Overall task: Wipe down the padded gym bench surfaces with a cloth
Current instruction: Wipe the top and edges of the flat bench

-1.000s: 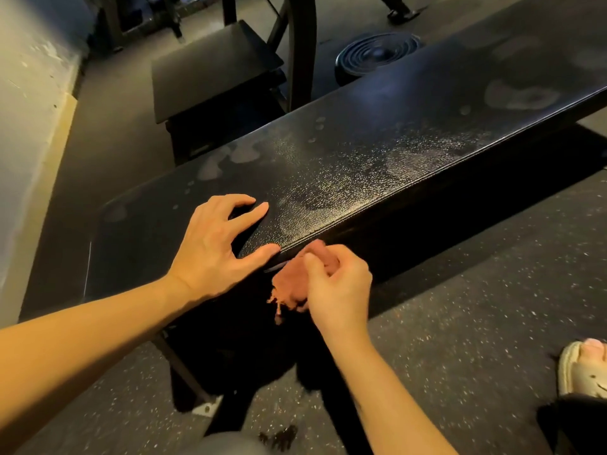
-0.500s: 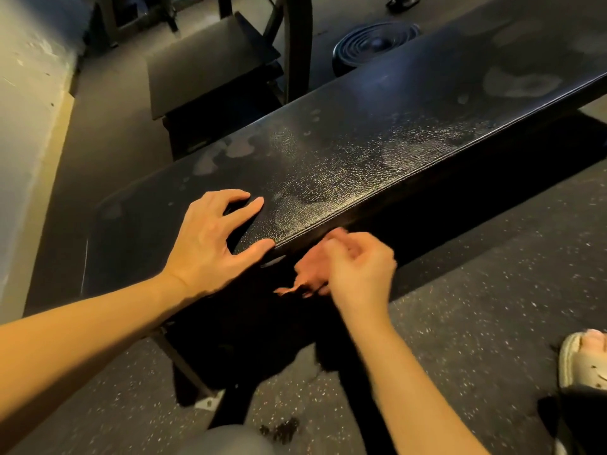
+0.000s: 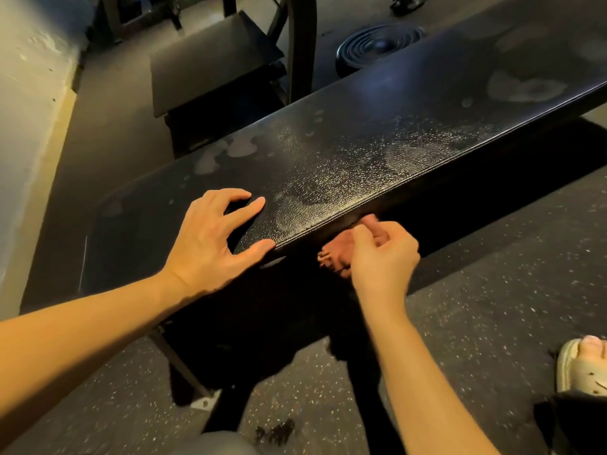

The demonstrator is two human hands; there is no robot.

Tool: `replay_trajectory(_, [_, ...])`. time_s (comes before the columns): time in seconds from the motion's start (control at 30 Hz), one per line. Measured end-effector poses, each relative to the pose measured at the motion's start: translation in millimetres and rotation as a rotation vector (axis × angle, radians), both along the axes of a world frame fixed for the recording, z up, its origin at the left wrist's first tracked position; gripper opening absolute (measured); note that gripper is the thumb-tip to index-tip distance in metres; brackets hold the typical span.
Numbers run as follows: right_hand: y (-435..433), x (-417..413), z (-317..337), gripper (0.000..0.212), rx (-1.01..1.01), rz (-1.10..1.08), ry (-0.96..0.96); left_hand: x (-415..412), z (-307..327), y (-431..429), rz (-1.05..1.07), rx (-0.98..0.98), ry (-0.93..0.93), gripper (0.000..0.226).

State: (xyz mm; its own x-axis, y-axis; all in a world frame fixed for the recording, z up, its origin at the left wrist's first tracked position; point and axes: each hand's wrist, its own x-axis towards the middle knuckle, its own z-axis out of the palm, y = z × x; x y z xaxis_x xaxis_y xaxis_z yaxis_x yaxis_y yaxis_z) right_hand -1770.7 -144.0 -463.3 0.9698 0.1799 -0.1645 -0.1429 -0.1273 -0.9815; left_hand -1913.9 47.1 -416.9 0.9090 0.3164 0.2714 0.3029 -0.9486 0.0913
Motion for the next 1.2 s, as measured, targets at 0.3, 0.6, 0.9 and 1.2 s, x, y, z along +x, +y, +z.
replay_trajectory(0.3, [-2.5,5.2,-7.6,0.004,0.005,0.073,0.050,-0.5,-0.1,0.3,0.002,-0.010,0.000,0.068])
replay_trajectory(0.6, [7.4,-5.5,6.4,0.019,0.172,0.094,0.202,-0.7,0.6,0.5,0.010,0.009,0.031,0.070])
replay_trajectory(0.9, [0.3,3.7,4.6,0.014,0.228,0.066,0.262,-0.1,1.8,0.0,0.009,0.022,0.037,0.070])
replay_trajectory(1.2, [0.1,10.8,4.2,0.030,0.286,0.063,0.312,1.1,1.8,0.3,0.007,0.017,0.038,0.069])
